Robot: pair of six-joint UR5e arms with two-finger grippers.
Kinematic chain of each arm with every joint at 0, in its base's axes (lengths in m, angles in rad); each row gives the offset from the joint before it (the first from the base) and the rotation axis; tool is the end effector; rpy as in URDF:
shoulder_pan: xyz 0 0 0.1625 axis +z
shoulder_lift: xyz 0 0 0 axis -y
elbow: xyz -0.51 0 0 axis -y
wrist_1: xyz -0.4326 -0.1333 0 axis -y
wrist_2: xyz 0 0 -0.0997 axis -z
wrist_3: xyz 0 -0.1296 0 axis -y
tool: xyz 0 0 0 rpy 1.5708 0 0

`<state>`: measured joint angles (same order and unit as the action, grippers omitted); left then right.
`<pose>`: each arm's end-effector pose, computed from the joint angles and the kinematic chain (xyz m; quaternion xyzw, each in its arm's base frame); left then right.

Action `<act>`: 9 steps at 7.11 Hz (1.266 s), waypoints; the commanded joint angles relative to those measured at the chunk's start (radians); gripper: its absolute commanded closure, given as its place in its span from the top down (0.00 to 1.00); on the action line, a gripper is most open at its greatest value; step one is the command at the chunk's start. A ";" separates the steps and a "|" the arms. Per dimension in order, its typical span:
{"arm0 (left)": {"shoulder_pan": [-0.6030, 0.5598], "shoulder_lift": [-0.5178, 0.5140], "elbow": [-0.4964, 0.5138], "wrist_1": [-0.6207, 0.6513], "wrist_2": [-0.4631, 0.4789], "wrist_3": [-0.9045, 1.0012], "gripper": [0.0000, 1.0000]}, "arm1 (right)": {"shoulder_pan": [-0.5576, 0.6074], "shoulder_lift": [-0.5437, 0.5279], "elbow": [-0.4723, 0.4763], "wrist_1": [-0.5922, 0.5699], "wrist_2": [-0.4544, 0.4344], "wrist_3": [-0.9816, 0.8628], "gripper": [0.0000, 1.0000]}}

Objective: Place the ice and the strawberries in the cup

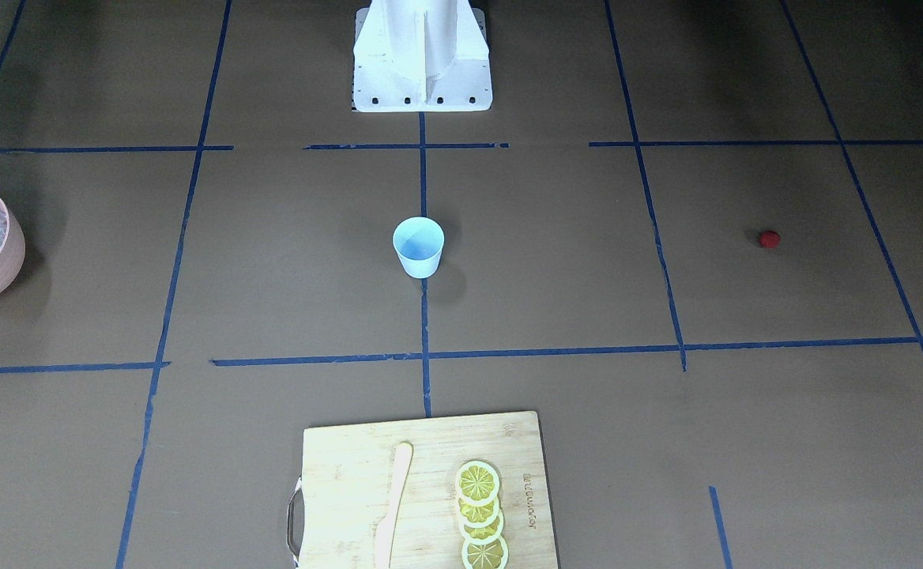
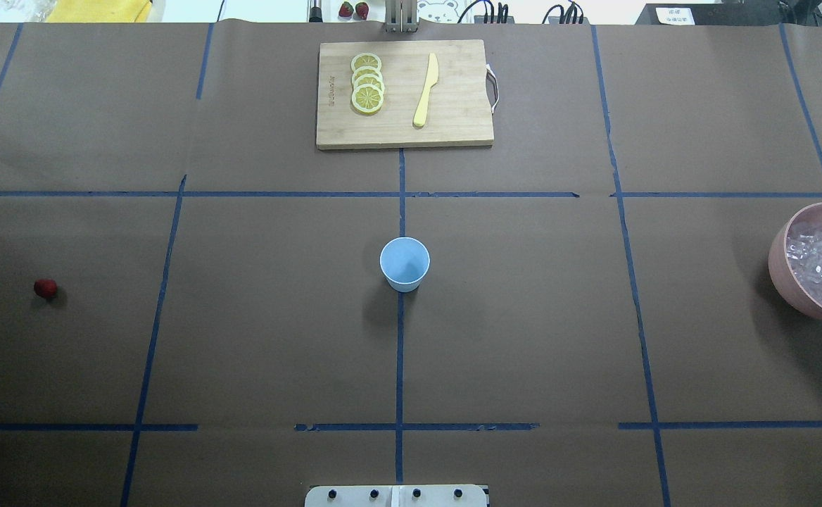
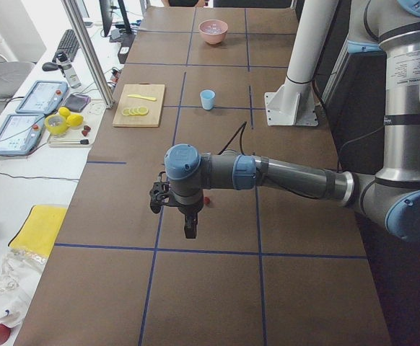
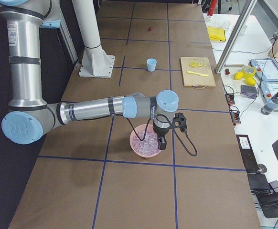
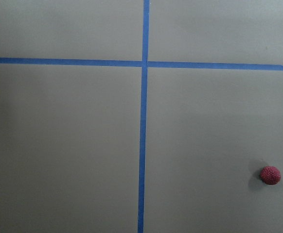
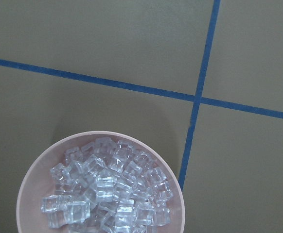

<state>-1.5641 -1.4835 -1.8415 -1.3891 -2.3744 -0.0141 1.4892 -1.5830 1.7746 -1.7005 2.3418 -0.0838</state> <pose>-0.0368 -0.4810 0.6814 -0.0033 0.3911 -0.0031 0.9204 0.0002 -0.5255 0.6767 0.0291 -0.3758 -0.0881 0.9220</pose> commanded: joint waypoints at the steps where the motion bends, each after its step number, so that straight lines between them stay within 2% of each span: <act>1: 0.001 0.009 -0.001 -0.037 0.000 0.000 1.00 | -0.038 -0.009 -0.006 0.062 0.008 0.001 1.00; 4: 0.001 0.055 -0.001 -0.079 0.000 0.000 1.00 | -0.053 -0.012 -0.006 0.064 0.007 0.002 1.00; 9: 0.001 0.058 -0.001 -0.079 0.000 -0.004 1.00 | -0.059 -0.015 0.006 0.065 0.007 0.006 1.00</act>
<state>-1.5632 -1.4254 -1.8408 -1.4680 -2.3746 -0.0167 1.4322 -1.5969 1.7760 -1.6353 2.3469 -0.0798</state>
